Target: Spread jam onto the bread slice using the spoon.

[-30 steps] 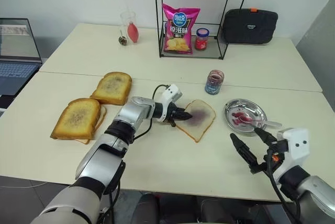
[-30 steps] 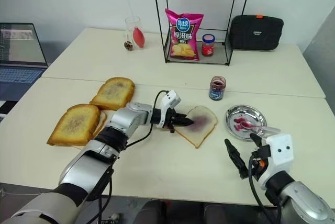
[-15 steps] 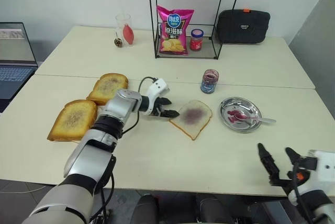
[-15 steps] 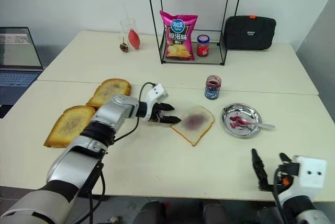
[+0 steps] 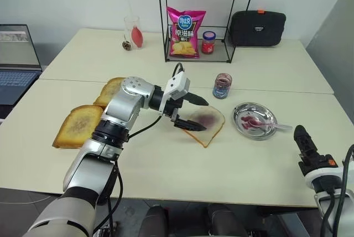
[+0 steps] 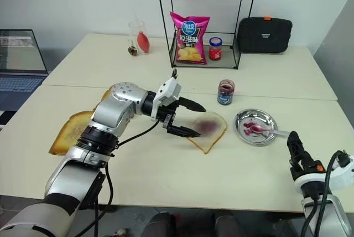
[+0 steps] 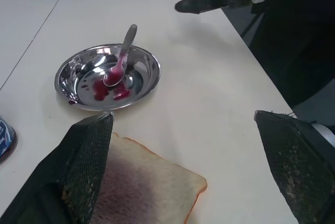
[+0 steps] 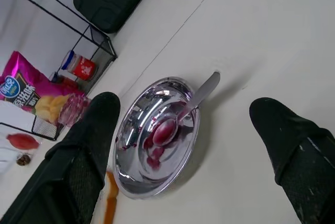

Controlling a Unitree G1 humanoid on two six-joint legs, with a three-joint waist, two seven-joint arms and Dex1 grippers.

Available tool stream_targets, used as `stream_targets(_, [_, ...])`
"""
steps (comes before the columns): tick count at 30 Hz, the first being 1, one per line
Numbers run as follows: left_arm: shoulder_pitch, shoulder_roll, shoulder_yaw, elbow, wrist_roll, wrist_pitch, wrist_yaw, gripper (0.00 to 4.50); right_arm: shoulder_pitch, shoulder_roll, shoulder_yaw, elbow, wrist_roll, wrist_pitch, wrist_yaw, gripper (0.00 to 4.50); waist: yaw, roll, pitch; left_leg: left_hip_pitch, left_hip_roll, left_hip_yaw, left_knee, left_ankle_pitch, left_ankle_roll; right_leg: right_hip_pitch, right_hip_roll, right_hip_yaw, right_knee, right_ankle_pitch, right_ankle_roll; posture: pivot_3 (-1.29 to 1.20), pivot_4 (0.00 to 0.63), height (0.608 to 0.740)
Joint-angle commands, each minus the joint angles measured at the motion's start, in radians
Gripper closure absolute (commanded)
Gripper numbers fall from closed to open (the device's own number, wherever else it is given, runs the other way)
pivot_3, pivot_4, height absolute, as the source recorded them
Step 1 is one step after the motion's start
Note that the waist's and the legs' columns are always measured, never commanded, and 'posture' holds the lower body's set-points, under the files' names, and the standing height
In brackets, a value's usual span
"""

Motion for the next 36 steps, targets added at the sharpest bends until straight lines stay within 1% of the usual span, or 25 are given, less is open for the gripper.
stream_targets(1, [0.009,-0.015,0.006,-0.058,-0.012,-0.022,-0.010,0.02,-0.081,0.024,-0.027,0.097,0.027,0.025,0.034,0.00,0.000,0.000,0.000,0.000,0.000,0.001,0.000,0.000,0.000,0.000,0.000,0.001,0.000,0.001,0.000,0.00,0.150,0.740])
stream_targets(4, [0.016,-0.019,0.011,-0.062,-0.008,-0.024,-0.010,0.02,-0.120,0.036,-0.041,0.151,0.014,0.049,0.045,0.00,0.000,0.001,0.000,-0.001,-0.001,0.001,0.000,0.000,0.000,0.000,0.000,0.001,0.000,0.001,0.000,0.00,0.150,0.740])
stream_targets(8, [0.024,-0.030,0.011,-0.079,-0.013,-0.011,0.002,0.02,-0.228,0.028,-0.059,0.277,0.002,0.088,0.098,0.00,0.000,0.001,0.000,0.000,0.000,0.001,0.001,0.000,0.000,0.000,0.000,0.001,0.000,0.001,0.000,0.00,0.150,0.740])
stream_targets(14, [0.036,-0.043,0.015,-0.103,-0.019,0.012,0.021,0.02,-0.344,0.028,-0.095,0.409,-0.030,0.129,0.153,0.00,-0.001,0.003,0.000,0.000,0.000,0.001,0.000,0.000,0.000,0.000,0.000,0.001,0.000,0.002,0.000,0.00,0.150,0.740])
stream_targets(17, [0.047,-0.045,0.011,-0.121,-0.021,0.022,0.026,0.02,-0.406,0.026,-0.110,0.474,-0.040,0.152,0.185,0.00,-0.001,0.004,0.001,0.000,0.000,0.001,0.000,0.000,0.000,0.000,0.000,0.001,0.000,0.003,-0.003,0.00,0.150,0.740])
stream_targets(24, [0.059,-0.042,0.014,-0.133,-0.014,0.029,0.036,0.02,-0.501,0.043,-0.124,0.553,-0.076,0.196,0.228,0.00,-0.001,0.006,0.001,0.000,0.000,0.001,0.000,0.000,0.000,-0.001,0.000,0.001,0.000,0.003,-0.003,0.00,0.150,0.740])
stream_targets(27, [0.064,-0.036,0.013,-0.142,-0.016,0.034,0.039,0.00,-0.520,0.056,-0.131,0.556,-0.086,0.204,0.241,0.47,-0.001,0.006,0.001,0.000,0.000,0.001,0.000,0.000,0.000,-0.001,0.000,0.001,0.000,0.003,-0.003,0.00,0.150,0.740])
stream_targets(28, [0.067,-0.033,0.014,-0.147,-0.017,0.037,0.040,0.00,-0.520,0.060,-0.136,0.552,-0.089,0.208,0.240,0.78,-0.001,0.006,0.001,0.000,0.000,0.001,0.000,0.000,0.000,-0.001,0.000,0.001,0.000,0.003,-0.003,0.00,0.150,0.740])
stream_targets(33, [0.087,-0.017,0.021,-0.171,-0.018,0.052,0.051,0.00,-0.482,0.080,-0.153,0.519,-0.101,0.223,0.236,1.79,-0.001,0.007,0.001,0.000,0.000,0.001,0.000,0.000,0.000,-0.001,0.000,0.001,0.000,0.003,-0.003,0.00,0.150,0.740])
stream_targets(36, [0.097,-0.008,0.023,-0.186,-0.022,0.059,0.056,0.00,-0.461,0.094,-0.165,0.501,-0.104,0.227,0.229,2.52,-0.001,0.008,0.001,0.000,0.000,0.001,0.000,0.000,0.000,-0.001,0.000,0.001,0.000,0.003,-0.003,0.00,0.150,0.740])
